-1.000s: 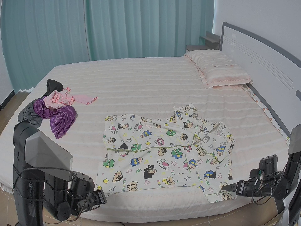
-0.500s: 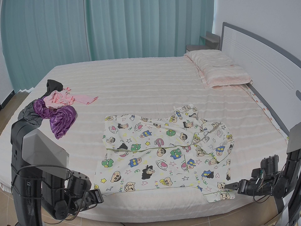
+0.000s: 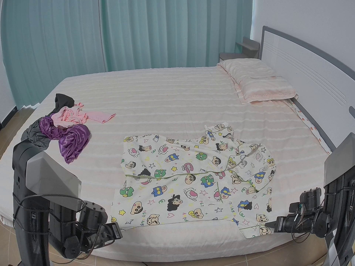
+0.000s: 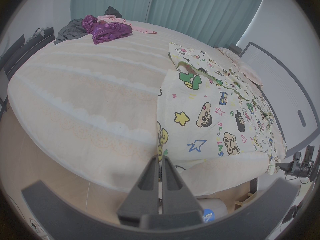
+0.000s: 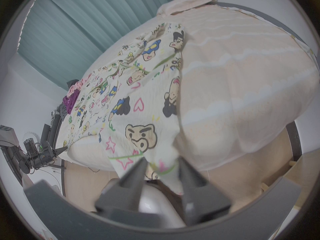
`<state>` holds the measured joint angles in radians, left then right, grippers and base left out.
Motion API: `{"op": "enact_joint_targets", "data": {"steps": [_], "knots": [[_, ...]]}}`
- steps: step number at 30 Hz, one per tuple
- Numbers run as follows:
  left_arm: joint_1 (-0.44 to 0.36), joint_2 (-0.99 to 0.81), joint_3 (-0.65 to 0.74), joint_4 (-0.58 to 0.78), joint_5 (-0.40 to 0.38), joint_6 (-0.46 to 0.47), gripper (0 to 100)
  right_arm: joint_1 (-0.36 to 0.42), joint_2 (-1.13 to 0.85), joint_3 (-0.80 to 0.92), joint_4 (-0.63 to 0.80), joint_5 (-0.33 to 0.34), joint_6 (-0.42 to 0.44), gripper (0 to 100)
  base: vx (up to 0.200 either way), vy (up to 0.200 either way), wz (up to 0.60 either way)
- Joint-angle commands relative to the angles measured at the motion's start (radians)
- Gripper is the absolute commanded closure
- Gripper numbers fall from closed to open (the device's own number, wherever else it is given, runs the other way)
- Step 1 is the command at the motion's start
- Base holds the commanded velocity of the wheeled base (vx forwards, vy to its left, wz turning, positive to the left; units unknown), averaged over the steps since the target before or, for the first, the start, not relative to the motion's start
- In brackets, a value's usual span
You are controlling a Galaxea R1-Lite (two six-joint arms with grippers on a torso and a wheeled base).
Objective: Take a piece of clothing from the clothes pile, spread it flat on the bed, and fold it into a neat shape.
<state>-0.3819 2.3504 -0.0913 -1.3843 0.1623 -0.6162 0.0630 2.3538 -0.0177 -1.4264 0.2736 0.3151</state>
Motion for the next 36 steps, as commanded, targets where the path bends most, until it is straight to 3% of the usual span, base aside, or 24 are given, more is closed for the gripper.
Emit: {"op": "enact_joint_targets", "data": {"steps": [1,15,36], "knots": [[0.000,0.003,-0.002,-0.002,-0.001,0.000,100,-0.002,0.081,0.018,-0.032,-0.004,-0.001,100,0.000,0.000,0.00],[-0.002,-0.005,0.001,-0.004,0.002,0.003,100,-0.006,-0.142,0.018,0.256,0.001,-0.002,100,0.000,0.000,0.00],[0.012,-0.071,0.059,0.028,-0.006,0.108,100,-0.008,-0.261,0.018,0.455,-0.001,-0.051,100,0.000,0.000,0.00]]}}
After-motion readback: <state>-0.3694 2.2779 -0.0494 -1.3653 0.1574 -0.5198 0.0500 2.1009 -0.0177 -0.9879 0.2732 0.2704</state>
